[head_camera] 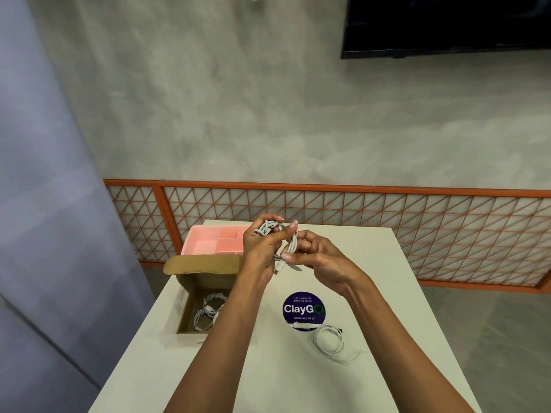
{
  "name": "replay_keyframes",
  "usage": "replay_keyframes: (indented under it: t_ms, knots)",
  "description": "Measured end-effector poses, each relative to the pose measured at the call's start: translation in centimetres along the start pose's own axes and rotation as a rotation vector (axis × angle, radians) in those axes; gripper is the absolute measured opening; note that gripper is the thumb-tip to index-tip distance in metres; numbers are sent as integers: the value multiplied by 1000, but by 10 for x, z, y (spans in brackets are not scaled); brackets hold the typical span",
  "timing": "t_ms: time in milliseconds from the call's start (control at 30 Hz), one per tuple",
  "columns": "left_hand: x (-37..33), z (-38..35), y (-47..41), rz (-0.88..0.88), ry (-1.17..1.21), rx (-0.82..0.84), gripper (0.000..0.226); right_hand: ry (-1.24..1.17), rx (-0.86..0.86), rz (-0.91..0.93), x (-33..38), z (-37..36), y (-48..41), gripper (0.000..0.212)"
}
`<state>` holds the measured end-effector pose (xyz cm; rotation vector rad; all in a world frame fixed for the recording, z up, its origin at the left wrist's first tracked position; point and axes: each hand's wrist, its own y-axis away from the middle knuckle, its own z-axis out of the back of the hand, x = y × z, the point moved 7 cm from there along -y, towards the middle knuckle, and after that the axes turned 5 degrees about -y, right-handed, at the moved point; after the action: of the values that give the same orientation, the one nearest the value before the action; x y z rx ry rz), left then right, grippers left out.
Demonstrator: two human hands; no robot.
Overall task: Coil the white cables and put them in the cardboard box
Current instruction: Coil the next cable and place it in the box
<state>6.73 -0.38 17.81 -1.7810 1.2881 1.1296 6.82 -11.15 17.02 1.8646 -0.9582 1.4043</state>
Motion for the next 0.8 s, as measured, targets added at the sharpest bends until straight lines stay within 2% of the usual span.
replay_keyframes:
  t_ms: [333, 433, 600, 667, 733, 800]
  knots:
    - [2, 2, -3, -20, -55, 21, 27, 7, -73, -15, -11, -1, 3, 8]
    - [2, 7, -5, -46, -67, -10, 29, 5, -83, -65, -15, -5, 3, 15]
    - [0, 13, -6, -117, -207, -36, 30, -125, -195, -156, -15, -1, 0, 31]
    - [-1, 15, -7, -139, -227, -36, 30, -179, -183, -216, -15, 0, 1, 24]
    - [-3, 17, -7, -178, -241, -19, 29, -177, -157, -270, -14, 1, 3, 3]
    - [-8, 17, -7, -245, -301, 10, 28, -185, -155, -294, -15, 2, 5, 9]
